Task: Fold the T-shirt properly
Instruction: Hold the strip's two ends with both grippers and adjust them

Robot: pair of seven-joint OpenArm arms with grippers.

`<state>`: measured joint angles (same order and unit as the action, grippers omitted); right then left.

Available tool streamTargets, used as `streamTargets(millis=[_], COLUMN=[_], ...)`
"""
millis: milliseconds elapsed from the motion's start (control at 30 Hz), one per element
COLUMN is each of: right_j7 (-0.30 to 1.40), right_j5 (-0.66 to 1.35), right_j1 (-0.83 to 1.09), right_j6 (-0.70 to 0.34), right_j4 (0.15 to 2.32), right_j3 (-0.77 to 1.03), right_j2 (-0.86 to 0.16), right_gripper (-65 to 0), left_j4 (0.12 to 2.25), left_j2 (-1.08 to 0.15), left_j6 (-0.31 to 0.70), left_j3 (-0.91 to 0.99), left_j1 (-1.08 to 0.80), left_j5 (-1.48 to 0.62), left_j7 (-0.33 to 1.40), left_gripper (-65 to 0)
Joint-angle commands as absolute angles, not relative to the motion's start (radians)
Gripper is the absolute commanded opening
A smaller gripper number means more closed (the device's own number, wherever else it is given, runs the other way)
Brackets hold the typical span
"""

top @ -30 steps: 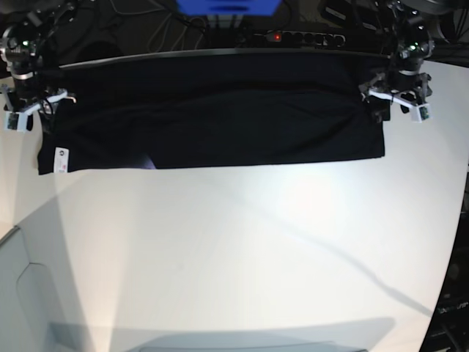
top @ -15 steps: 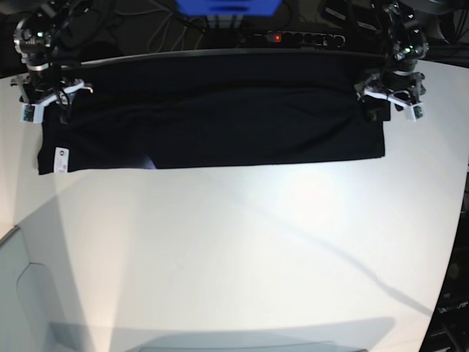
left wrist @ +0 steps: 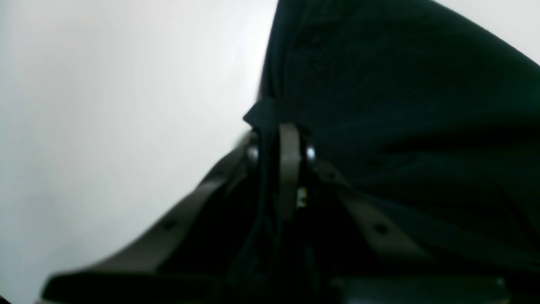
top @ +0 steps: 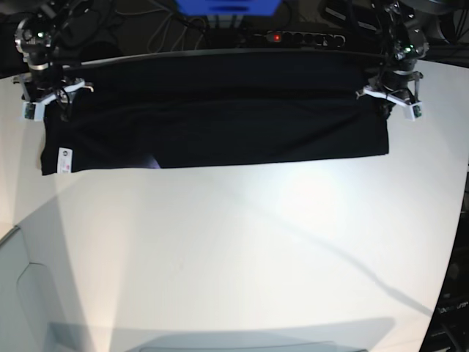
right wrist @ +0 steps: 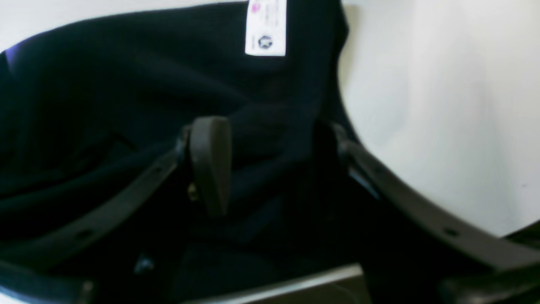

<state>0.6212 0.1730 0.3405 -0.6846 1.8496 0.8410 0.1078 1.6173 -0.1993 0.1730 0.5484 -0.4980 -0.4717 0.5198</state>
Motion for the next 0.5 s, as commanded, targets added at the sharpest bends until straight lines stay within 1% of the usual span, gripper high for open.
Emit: streamTargets(millis=[0,267,467], right_j7=[0.602,0.596,0.595], right_j5=[0.183,0.183,0.185], right_j1=[0.337,0.315,0.318], right_j6=[-0.698,-0.698,-0.698], right_j4=[1.84,1.609,1.589], right_j3=[0.843,0.794,0.794], right_j2=[0.097,0.016,0.016], right_gripper=[-33.1,-33.2,-33.2], left_j4=[1.626,1.718,1.854], left_j2=[-0.208,-0.208,-0.203], left_j6=[0.17,0.17,0.168], left_j3=[0.556,0.561,0.561], left_j1=[-0.501,-0.503,-0.503], left_j5=[-0.464,-0.464,-0.464], left_j7=[0.526,0.526,0.526], left_gripper=[-64.3,-65.0,-65.0])
